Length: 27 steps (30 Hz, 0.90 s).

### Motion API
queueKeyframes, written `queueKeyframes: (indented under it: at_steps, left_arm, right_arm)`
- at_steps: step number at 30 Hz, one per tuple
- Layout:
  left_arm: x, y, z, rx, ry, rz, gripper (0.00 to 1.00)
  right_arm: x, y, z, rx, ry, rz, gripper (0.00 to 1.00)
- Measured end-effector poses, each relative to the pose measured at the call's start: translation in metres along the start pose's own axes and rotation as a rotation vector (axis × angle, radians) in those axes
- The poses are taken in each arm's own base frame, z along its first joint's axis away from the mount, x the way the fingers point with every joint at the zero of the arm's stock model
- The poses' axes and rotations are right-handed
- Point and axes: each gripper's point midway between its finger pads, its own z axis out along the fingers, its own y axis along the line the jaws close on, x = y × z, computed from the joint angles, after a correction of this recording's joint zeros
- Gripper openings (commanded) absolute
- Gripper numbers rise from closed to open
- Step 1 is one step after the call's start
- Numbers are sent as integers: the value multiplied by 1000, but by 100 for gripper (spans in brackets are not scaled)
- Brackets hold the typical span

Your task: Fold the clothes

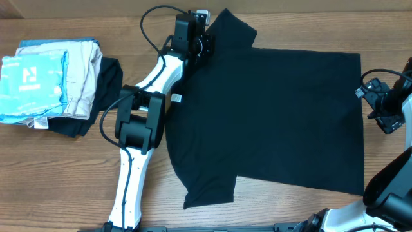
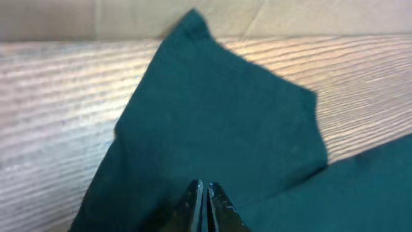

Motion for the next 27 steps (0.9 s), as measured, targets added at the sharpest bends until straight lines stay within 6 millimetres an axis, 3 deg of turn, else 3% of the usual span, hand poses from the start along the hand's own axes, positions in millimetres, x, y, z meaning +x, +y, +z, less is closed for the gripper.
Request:
queueKeyframes:
  at_steps: [5, 12, 18, 22, 23, 24, 25, 26, 27]
  left_arm:
    - [19, 21, 9, -53, 26, -24, 9]
    - [16, 68, -4, -125, 32, -73, 8]
    - [12, 93, -13, -152, 25, -99, 7]
    - [6, 103, -19, -147, 16, -115, 34]
    - [3, 104, -20, -140, 17, -118, 47]
    - [-3, 103, -22, -127, 9, -117, 48]
    - [-9, 102, -24, -119, 2, -119, 60]
    - [-15, 99, -26, -111, -2, -116, 94]
    - [-18, 96, -30, -107, 11, -123, 100]
  right_arm:
    - [0, 0, 0, 0, -1, 0, 100]
    - [0, 0, 0, 0, 0, 0, 100]
    - [0, 0, 0, -1, 0, 0, 100]
    - [0, 0, 0, 0, 0, 0, 100]
    - [0, 0, 0, 0, 0, 0, 100]
    - [0, 0, 0, 0, 0, 0, 100]
    - [0, 0, 0, 0, 0, 0, 100]
    - [0, 0, 0, 0, 0, 0, 100]
    - [0, 0, 0, -1, 0, 0, 100]
